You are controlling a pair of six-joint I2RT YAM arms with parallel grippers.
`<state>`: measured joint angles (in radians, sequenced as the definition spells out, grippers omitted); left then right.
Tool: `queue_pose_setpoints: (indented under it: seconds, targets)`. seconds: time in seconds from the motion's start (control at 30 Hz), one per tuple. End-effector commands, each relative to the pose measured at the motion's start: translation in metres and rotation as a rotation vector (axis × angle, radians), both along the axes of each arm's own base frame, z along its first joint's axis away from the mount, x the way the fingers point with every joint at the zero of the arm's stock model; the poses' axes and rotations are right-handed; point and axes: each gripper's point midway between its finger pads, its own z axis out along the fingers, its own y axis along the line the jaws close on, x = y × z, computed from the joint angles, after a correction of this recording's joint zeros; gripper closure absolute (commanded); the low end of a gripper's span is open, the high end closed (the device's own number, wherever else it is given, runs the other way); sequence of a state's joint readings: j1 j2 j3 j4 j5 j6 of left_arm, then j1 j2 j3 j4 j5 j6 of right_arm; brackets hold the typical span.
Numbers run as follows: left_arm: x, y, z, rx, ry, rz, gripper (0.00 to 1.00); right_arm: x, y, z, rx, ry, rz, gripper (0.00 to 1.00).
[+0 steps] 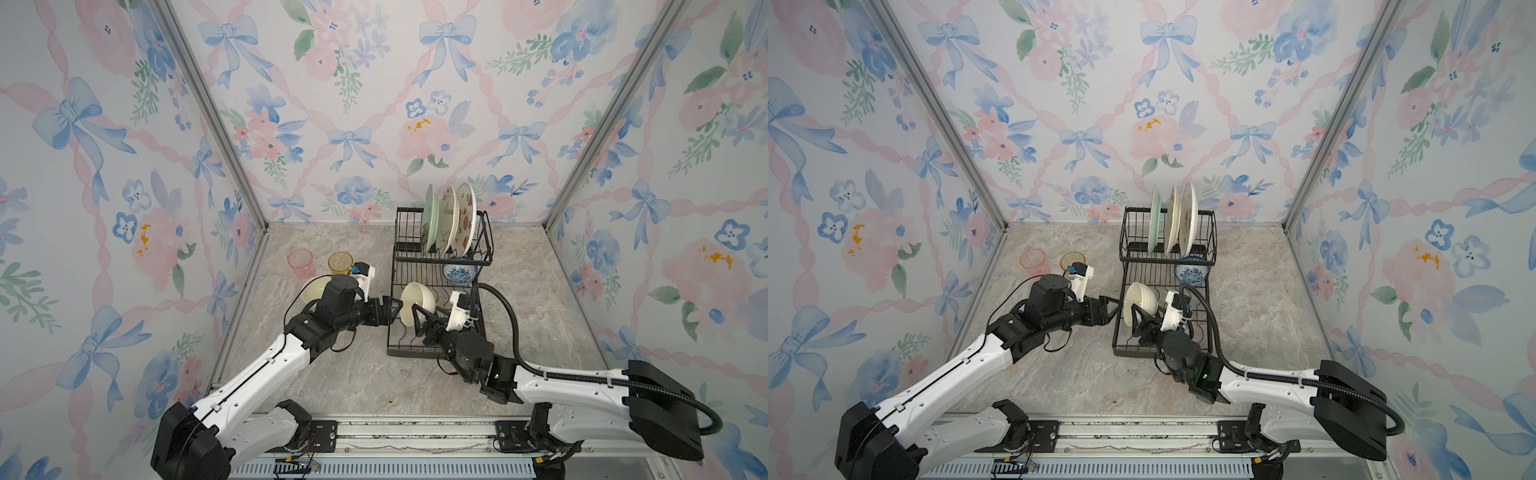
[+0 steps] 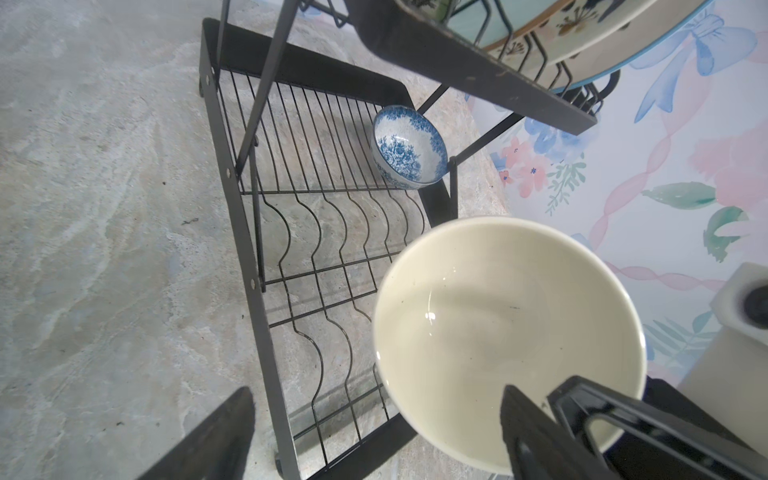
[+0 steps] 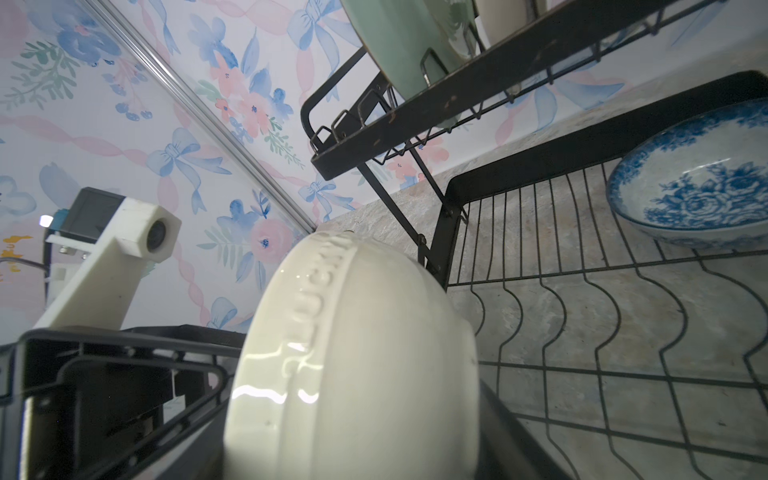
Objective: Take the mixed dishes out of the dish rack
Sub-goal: 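Close the left gripper on the cream bowl rim while the right gripper holds it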
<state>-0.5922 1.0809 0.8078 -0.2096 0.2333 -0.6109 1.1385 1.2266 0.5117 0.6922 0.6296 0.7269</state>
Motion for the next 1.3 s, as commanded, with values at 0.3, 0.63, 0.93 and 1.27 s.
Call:
queue_pose_setpoints:
  seconds: [0.3,0.63,0.93,1.27]
  targets:
    - [0.011,-0.014,-0.006,0.024,0.010,-0.029,0.37,-0.020,0.005,0.046,0.219,-0.062,0.065,0.42]
    - [0.018,-0.020,-0.010,0.030,0.029,-0.031,0.58,-0.028,0.010,0.042,0.214,-0.058,0.094,0.41]
    - [0.020,-0.024,-0.013,0.030,0.045,-0.041,0.78,-0.034,0.025,0.038,0.199,-0.059,0.147,0.38]
    - [0.019,-0.025,-0.015,0.032,0.044,-0.053,1.00,-0.035,0.031,0.039,0.185,-0.057,0.172,0.35]
